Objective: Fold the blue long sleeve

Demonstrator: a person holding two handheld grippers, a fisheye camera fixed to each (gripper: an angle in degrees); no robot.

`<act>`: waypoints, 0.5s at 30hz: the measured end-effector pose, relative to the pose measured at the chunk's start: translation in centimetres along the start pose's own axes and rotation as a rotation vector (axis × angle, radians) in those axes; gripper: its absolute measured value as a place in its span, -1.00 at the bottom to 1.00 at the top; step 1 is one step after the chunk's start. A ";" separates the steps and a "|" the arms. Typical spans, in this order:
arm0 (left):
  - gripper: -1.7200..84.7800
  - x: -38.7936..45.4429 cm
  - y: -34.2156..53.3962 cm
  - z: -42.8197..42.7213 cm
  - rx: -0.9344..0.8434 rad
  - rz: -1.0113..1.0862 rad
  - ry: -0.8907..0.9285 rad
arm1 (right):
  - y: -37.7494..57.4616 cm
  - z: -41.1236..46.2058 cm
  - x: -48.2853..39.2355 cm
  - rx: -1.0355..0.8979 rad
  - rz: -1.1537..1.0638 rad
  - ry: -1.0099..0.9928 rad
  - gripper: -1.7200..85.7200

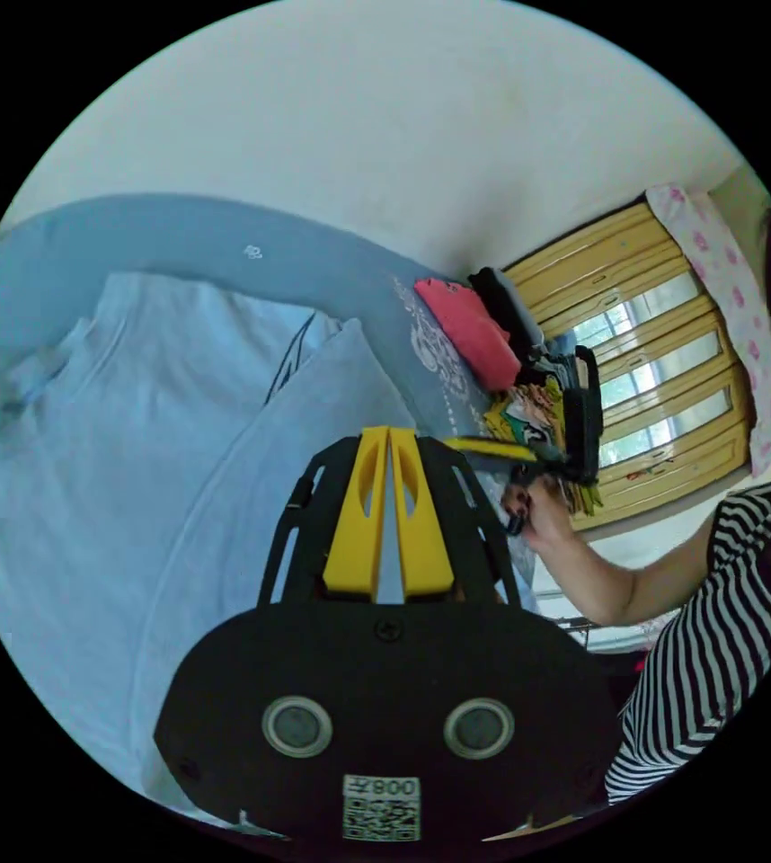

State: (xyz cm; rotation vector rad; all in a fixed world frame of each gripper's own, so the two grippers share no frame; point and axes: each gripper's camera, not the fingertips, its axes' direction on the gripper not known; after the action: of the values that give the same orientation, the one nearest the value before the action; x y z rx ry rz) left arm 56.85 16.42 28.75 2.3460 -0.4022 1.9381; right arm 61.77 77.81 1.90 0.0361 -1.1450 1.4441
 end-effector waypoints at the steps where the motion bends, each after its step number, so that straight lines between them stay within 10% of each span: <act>1: -0.95 -0.4 1.8 -0.6 0.007 -0.017 -0.009 | -1.9 0.2 -1.0 0.011 -0.035 0.017 -0.96; 15: -0.95 -10.4 39.2 -8.7 0.117 -0.486 -0.384 | -10.2 3.7 -17.6 -0.180 -0.296 -0.024 -0.96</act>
State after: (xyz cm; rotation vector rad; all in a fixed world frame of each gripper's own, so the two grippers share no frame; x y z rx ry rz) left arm 37.16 -17.77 16.06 2.5733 0.2558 1.3313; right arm 72.21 60.20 -0.95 0.0935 -1.2293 1.0796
